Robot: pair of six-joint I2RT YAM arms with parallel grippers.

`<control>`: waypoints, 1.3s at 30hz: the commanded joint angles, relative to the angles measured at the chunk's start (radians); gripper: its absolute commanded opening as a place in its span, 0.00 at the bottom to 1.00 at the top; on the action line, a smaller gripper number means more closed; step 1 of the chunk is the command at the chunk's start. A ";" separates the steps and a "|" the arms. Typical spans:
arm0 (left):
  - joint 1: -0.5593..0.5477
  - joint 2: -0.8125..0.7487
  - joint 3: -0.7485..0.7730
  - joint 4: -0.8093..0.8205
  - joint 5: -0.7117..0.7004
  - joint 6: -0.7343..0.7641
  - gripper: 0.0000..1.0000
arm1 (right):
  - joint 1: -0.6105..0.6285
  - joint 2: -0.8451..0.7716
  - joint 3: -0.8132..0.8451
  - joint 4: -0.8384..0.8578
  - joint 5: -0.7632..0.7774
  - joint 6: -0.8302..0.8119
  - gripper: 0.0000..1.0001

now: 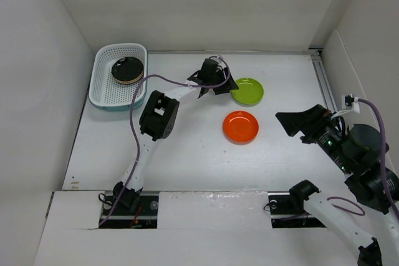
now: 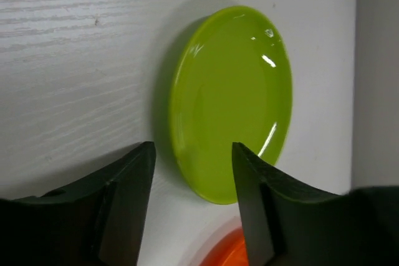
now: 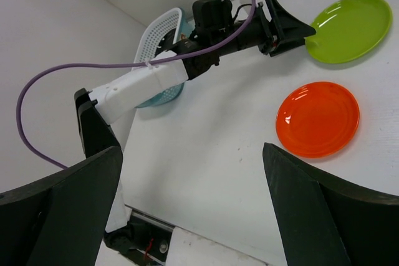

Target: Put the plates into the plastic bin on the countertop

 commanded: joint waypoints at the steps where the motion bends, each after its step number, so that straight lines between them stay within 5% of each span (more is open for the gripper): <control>1: -0.004 0.047 0.040 -0.096 -0.033 -0.017 0.46 | -0.006 -0.010 0.017 0.002 0.012 -0.014 1.00; 8: -0.004 0.108 0.155 -0.159 -0.023 0.004 0.24 | -0.006 -0.010 0.017 0.002 0.012 -0.014 1.00; 9: -0.004 0.117 0.169 -0.159 -0.004 0.004 0.09 | -0.006 -0.010 0.017 0.002 0.012 -0.014 1.00; 11: -0.004 0.126 0.194 -0.159 0.017 0.004 0.01 | -0.006 -0.010 0.017 0.011 0.012 -0.014 1.00; 19: 0.107 -0.143 0.057 -0.140 -0.078 -0.031 0.00 | -0.006 0.010 0.026 0.020 0.012 -0.024 1.00; 26: 0.409 -0.554 -0.130 -0.225 -0.150 -0.022 0.00 | -0.006 0.010 -0.021 0.071 -0.017 -0.024 1.00; 30: 0.687 -0.578 -0.116 -0.350 -0.151 -0.013 0.00 | -0.006 0.045 -0.046 0.121 -0.060 -0.024 1.00; 39: 0.967 -0.518 -0.194 -0.349 -0.105 -0.002 0.00 | -0.006 0.100 -0.087 0.201 -0.121 -0.014 1.00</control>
